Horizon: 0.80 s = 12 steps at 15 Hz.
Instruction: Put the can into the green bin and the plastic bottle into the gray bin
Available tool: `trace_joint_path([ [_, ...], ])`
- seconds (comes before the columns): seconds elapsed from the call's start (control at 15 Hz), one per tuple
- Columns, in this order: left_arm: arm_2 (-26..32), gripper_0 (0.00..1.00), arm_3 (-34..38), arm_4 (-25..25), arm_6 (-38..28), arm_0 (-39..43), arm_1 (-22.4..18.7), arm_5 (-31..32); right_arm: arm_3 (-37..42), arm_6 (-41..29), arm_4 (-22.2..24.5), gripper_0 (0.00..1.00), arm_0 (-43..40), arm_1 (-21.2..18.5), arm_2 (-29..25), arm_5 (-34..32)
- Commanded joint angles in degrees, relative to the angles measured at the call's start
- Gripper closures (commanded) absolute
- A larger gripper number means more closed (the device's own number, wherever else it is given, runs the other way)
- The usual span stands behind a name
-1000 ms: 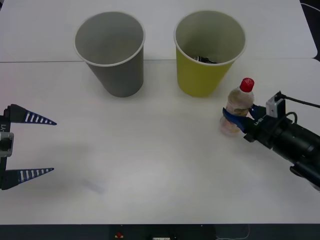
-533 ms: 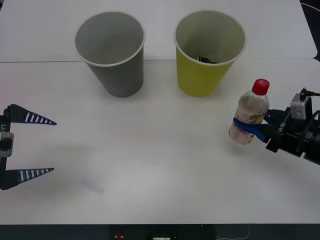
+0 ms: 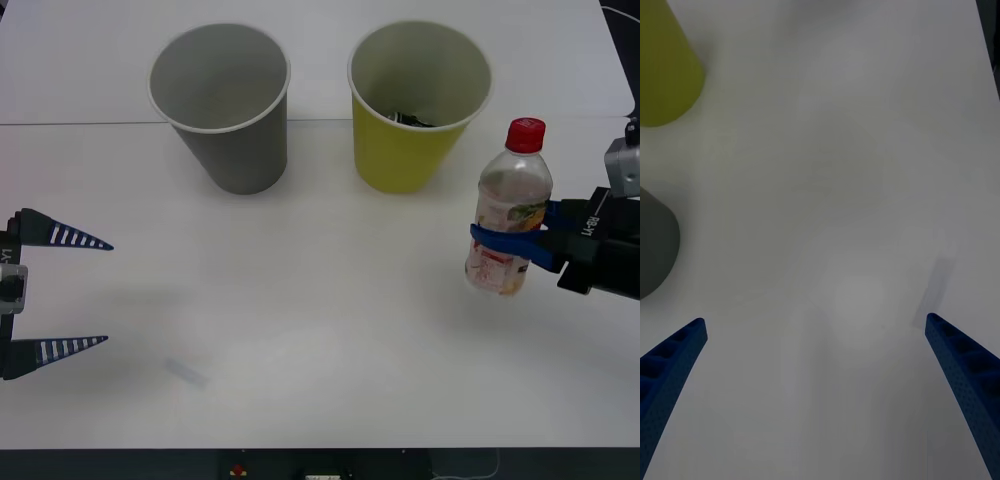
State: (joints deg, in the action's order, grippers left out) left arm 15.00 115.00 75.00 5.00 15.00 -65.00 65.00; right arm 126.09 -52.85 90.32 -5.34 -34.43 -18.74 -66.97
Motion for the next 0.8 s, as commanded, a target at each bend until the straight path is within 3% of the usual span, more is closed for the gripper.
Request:
trace_joint_path([
  [0.07,0.0,0.0,0.0,0.0,0.0,0.0,0.0,0.0,6.4,-9.3,2.3,1.0,1.0,-1.6,0.2,-1.4],
  [0.33,0.0,0.0,0.0,0.0,0.0,0.0,0.0,0.0,10.4,-20.6,3.8,1.0,7.3,-6.6,4.5,-1.4],
  [0.6,0.0,0.0,0.0,0.0,0.0,0.0,0.0,0.0,9.3,-21.8,9.0,1.0,16.6,-7.5,10.3,-1.4],
  [0.8,0.0,0.0,0.0,0.0,0.0,0.0,0.0,0.0,4.8,-21.9,9.8,1.0,25.3,-7.9,14.8,-1.5],
])
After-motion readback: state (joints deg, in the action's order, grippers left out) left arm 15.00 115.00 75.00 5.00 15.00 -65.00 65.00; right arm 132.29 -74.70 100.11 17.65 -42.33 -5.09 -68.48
